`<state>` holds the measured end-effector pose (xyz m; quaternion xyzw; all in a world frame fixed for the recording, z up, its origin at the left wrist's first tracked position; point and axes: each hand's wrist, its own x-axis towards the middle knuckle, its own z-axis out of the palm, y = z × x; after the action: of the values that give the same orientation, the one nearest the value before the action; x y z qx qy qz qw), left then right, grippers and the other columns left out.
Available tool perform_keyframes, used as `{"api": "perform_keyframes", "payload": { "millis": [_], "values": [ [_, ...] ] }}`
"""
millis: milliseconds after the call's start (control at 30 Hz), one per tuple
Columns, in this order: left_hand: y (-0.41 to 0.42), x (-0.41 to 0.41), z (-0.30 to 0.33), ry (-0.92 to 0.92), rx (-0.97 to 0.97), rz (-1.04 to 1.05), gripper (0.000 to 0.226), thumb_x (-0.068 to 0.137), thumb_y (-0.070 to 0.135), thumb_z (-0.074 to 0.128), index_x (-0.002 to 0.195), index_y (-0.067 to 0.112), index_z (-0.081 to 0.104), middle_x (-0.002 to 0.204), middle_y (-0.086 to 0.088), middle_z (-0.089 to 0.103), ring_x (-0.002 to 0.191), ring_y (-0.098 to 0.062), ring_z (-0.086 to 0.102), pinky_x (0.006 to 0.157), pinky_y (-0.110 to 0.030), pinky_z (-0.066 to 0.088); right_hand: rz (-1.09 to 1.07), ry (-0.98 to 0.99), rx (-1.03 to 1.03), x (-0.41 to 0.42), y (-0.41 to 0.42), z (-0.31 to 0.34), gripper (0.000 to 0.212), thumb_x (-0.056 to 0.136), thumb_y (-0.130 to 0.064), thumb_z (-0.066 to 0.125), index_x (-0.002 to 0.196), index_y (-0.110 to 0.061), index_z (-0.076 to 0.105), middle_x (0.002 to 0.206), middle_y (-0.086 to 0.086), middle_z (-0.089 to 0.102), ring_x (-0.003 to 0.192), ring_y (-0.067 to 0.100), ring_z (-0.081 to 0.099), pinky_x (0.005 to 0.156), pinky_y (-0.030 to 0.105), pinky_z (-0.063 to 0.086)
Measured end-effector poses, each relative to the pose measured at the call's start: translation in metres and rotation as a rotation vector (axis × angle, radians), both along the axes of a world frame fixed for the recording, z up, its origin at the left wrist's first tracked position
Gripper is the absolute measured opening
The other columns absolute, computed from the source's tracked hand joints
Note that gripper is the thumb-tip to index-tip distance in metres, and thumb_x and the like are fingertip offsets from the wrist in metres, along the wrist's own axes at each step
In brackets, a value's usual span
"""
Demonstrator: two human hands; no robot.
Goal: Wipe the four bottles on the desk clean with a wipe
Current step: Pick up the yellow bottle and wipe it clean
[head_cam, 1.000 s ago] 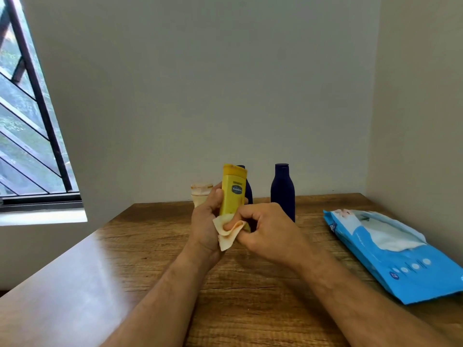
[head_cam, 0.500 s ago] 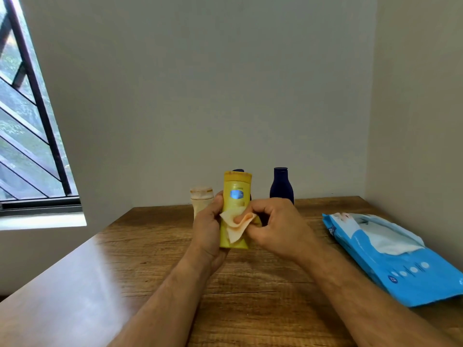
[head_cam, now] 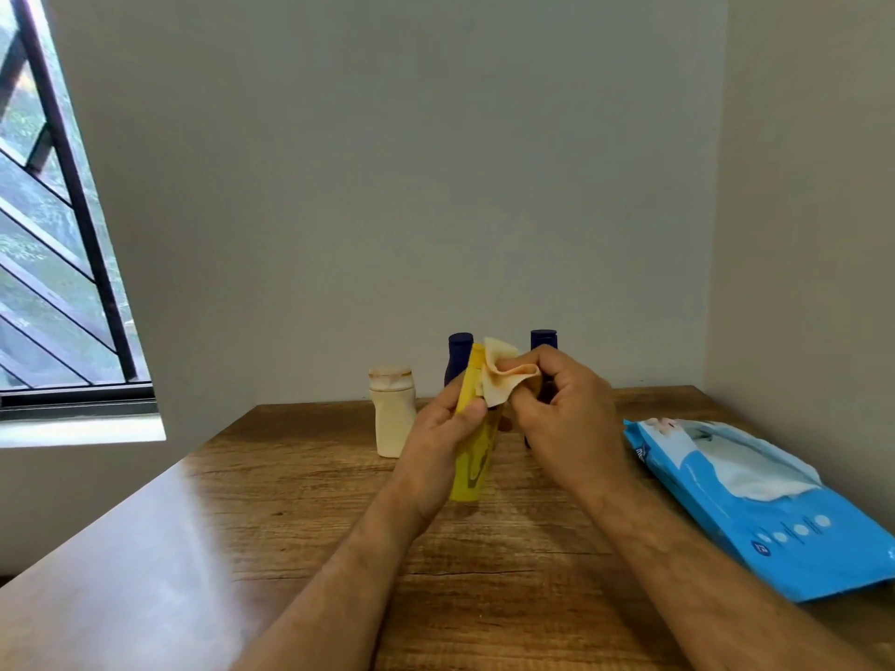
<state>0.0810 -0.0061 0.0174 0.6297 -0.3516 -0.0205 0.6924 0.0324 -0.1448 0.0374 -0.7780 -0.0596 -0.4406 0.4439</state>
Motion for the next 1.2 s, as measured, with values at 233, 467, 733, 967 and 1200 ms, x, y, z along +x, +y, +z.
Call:
{"api": "perform_keyframes", "payload": {
  "millis": [233,467,733,967,1200],
  "values": [
    [-0.001,-0.007,-0.003,-0.125,0.226,0.165,0.043,0.071,0.021,0.059,0.114,0.027,0.062,0.103,-0.002,0.069,0.102,-0.026,0.064,0.087,-0.04,0.057,0.018,-0.033,-0.169,-0.005,0.009,0.001,0.01,0.093,-0.022,0.067,0.101,-0.025,0.071,0.09,-0.017,0.065,0.08,-0.001,0.06,0.064,0.007,0.045],
    [0.0,-0.004,0.004,-0.06,-0.015,0.041,0.071,0.067,0.004,0.055,0.132,0.033,0.058,0.101,0.002,0.072,0.091,-0.014,0.067,0.075,-0.03,0.056,0.024,-0.01,0.011,-0.002,0.001,0.0,0.02,0.092,-0.009,0.065,0.093,-0.028,0.067,0.077,-0.011,0.066,0.054,0.0,0.054,0.045,0.011,0.039],
    [0.0,0.0,0.003,0.155,-0.172,0.012,0.058,0.065,0.004,0.057,0.122,0.015,0.062,0.103,-0.022,0.07,0.079,-0.032,0.066,0.069,-0.041,0.058,-0.222,-0.027,0.087,0.004,-0.001,0.0,0.012,0.086,-0.014,0.069,0.078,-0.019,0.062,0.085,-0.005,0.061,0.075,0.004,0.055,0.058,0.014,0.037],
    [0.001,-0.007,0.005,-0.005,-0.113,0.094,0.051,0.065,0.005,0.056,0.113,0.022,0.063,0.096,-0.024,0.068,0.079,-0.024,0.065,0.065,-0.035,0.056,-0.196,0.125,0.276,0.007,-0.012,0.001,0.018,0.089,-0.023,0.067,0.102,-0.028,0.055,0.09,-0.004,0.066,0.077,0.02,0.069,0.067,0.043,0.062],
    [-0.002,-0.008,0.003,-0.093,-0.033,0.093,0.057,0.069,0.006,0.055,0.122,0.024,0.061,0.101,-0.012,0.071,0.089,-0.021,0.067,0.076,-0.037,0.056,-0.098,0.095,0.075,-0.001,0.006,0.009,0.011,0.093,-0.025,0.067,0.1,-0.025,0.075,0.087,-0.011,0.07,0.076,0.0,0.063,0.057,0.008,0.042]
  ]
}}
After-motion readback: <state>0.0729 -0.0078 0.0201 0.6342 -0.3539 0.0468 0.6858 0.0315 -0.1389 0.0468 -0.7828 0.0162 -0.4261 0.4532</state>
